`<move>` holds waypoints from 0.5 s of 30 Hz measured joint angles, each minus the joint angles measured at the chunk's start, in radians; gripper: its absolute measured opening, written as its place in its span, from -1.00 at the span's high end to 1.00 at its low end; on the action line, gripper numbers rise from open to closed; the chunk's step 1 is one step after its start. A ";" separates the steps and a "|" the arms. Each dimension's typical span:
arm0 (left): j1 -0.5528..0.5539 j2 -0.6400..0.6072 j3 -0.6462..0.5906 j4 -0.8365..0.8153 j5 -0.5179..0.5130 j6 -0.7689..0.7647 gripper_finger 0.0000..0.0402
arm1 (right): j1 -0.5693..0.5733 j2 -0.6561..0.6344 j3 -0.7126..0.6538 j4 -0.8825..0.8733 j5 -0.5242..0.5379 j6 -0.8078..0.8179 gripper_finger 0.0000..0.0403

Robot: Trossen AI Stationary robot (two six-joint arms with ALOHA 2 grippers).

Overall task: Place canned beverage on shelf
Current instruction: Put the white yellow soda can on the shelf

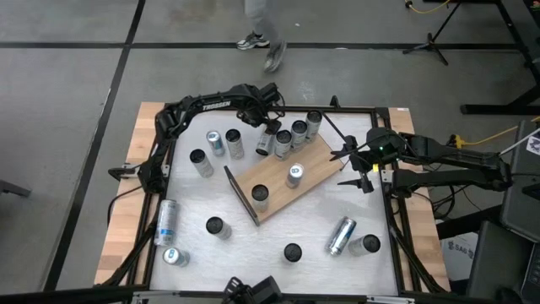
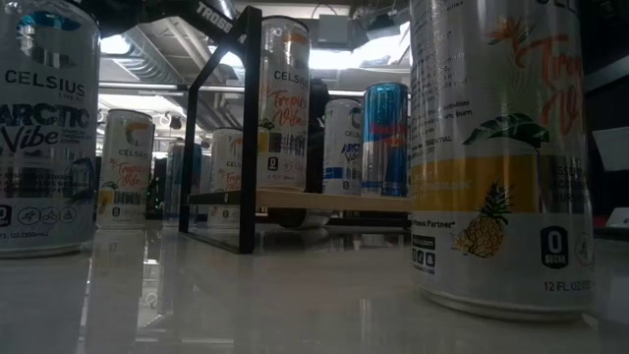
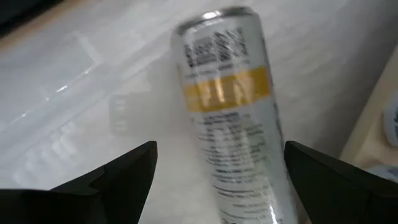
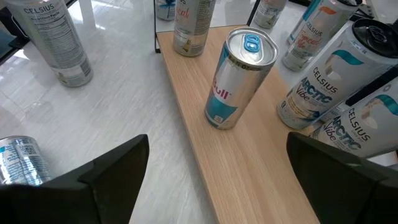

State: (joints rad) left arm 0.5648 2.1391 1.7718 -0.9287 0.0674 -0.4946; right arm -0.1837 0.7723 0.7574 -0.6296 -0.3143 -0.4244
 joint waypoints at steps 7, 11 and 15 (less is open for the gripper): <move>-0.026 0.000 0.000 -0.024 0.003 0.000 -0.71 | 0.000 0.000 0.000 0.000 0.000 0.000 -0.84; -0.032 0.000 0.000 -0.027 0.003 -0.016 -0.71 | 0.000 0.000 0.000 0.000 0.000 0.000 -0.84; -0.033 -0.001 -0.016 -0.025 0.003 -0.027 -0.71 | 0.000 0.000 0.000 0.000 0.000 0.000 -0.84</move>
State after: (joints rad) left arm 0.5315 2.1380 1.7553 -0.9540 0.0708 -0.5221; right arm -0.1836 0.7723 0.7574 -0.6296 -0.3141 -0.4244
